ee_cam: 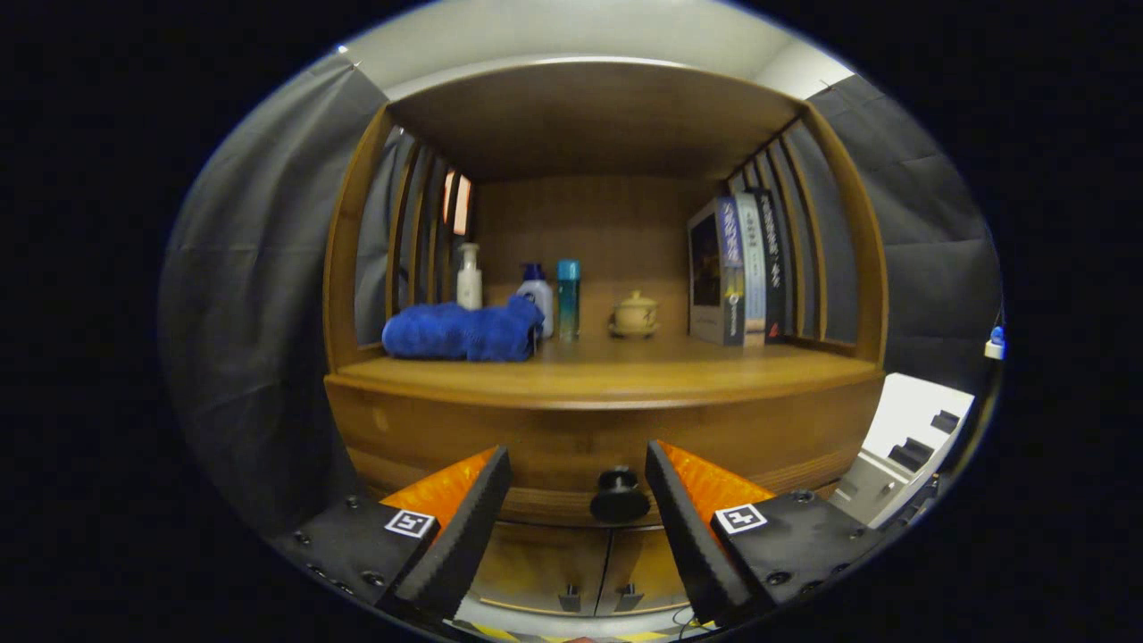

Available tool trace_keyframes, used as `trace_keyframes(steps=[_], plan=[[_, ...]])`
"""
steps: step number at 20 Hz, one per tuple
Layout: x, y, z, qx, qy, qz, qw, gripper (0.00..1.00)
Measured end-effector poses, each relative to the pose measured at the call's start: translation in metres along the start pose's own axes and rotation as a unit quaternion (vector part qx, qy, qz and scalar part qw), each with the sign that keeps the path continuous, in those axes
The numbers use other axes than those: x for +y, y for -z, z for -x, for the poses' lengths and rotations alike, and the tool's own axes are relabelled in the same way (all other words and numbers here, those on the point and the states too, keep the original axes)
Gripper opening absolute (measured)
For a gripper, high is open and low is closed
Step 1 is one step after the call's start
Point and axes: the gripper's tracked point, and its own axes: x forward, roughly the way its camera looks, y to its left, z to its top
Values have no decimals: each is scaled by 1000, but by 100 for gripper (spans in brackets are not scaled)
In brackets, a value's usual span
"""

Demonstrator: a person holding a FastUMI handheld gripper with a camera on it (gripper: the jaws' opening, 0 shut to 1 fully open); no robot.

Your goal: Pull open the drawer, take out the items inside it, and place them on the countertop above the cabinet.

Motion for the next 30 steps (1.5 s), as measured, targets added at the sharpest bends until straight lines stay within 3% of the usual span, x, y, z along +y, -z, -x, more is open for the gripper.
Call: trace_keyframes(steps=[2,7,17,24,30], plan=[[-11,-11,-3,-31,22,20,999,98],[-30,7,-20,-8,30,-7,999,95],[-36,19,-33,13,11,-33,999,45],[-35,21,-21,10,12,-25,1000,44],[-31,28,23,10,0,-16,1000,44]])
